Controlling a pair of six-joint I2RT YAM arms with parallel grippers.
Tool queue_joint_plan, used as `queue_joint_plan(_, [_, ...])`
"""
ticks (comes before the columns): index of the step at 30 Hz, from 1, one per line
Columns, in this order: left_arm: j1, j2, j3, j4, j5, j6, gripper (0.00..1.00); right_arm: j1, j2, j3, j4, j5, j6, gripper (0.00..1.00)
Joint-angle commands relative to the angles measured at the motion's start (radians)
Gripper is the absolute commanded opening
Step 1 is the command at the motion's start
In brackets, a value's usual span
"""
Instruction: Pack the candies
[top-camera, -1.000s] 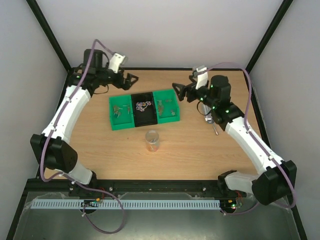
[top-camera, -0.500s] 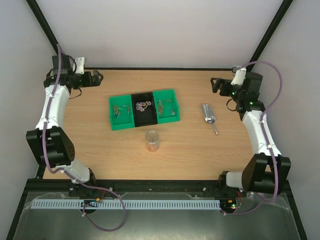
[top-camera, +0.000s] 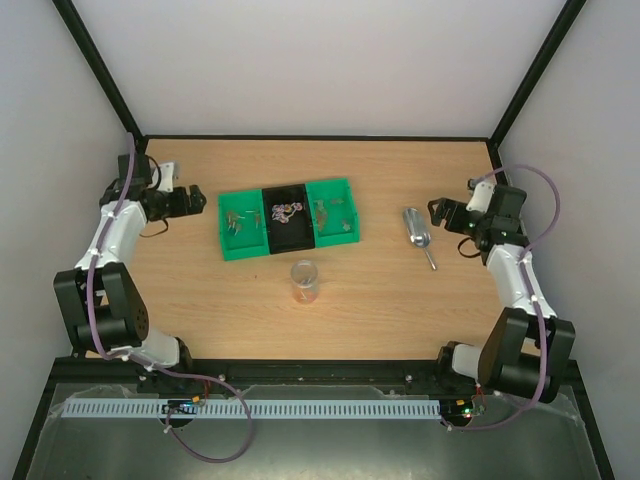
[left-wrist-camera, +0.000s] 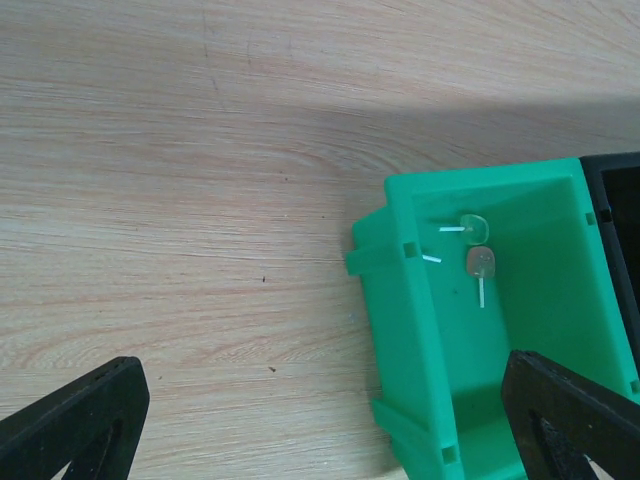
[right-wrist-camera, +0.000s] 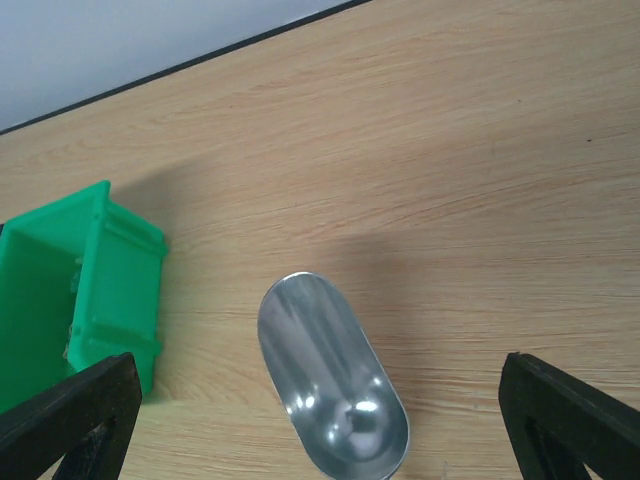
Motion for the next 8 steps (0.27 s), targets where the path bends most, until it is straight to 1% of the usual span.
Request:
queue_joint_plan(1, [-0.001, -0.038, -0.022, 0.045, -0.022, -0.030, 1.00, -0.003, -0.035, -0.030, -0.028, -0.039, -0.032, 0.99])
queue_joint_plan(8, [0.000, -0.039, -0.014, 0.060, -0.058, -0.050, 0.99, -0.002, -0.025, -0.025, -0.049, -0.062, -0.054, 0.99])
